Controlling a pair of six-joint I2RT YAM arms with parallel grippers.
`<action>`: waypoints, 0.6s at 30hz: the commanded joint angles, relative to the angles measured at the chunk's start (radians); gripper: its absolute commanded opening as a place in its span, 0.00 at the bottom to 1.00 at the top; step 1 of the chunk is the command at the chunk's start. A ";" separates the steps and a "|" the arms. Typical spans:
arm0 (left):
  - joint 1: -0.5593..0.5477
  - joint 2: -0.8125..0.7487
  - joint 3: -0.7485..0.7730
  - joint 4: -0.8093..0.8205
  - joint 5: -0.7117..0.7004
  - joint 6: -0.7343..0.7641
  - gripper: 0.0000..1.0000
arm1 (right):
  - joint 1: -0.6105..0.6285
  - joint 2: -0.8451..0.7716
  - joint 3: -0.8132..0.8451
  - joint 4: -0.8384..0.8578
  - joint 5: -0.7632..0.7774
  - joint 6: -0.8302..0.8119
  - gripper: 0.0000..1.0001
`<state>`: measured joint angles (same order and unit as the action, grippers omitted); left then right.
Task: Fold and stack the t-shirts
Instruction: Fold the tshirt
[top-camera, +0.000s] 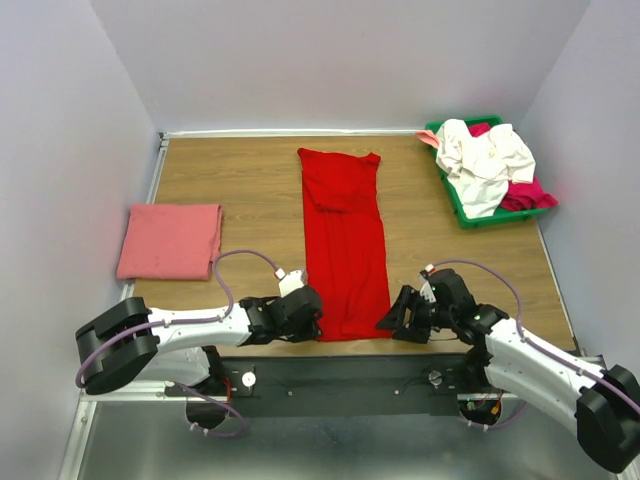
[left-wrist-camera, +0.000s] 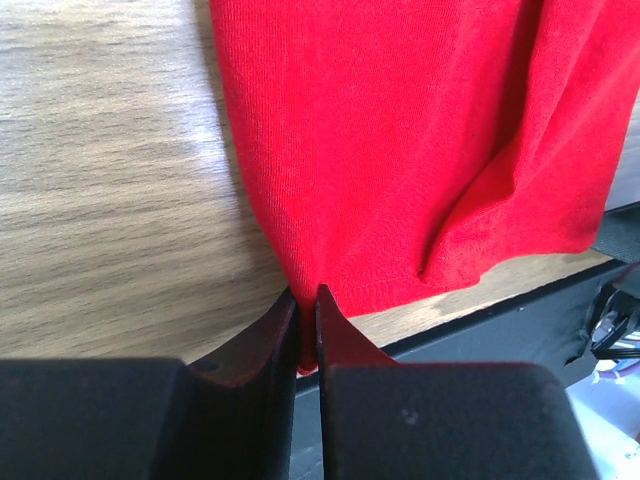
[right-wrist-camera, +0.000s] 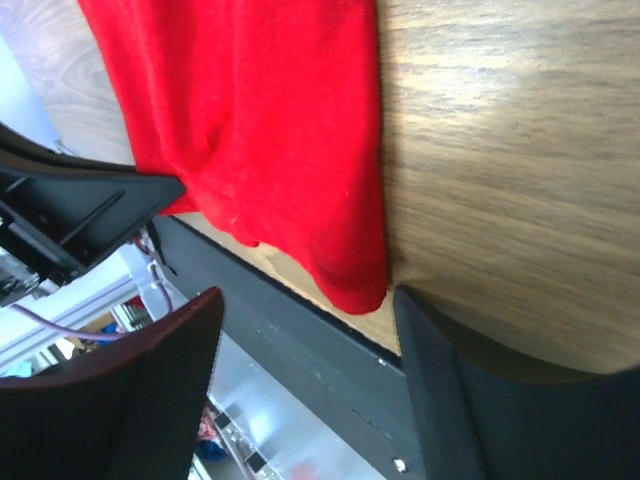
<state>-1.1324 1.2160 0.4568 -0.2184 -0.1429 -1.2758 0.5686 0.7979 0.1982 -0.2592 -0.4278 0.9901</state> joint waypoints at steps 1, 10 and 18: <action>-0.004 -0.001 -0.049 -0.058 0.026 0.000 0.17 | 0.028 0.047 -0.043 0.038 0.087 0.028 0.70; -0.004 0.000 -0.049 -0.058 0.028 -0.005 0.17 | 0.036 0.044 -0.066 0.022 0.112 0.033 0.10; -0.004 -0.021 -0.053 -0.090 0.023 -0.004 0.11 | 0.036 -0.075 -0.028 -0.187 0.123 -0.002 0.00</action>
<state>-1.1324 1.1984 0.4381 -0.2058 -0.1303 -1.2877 0.5968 0.7731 0.1558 -0.2943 -0.3428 1.0161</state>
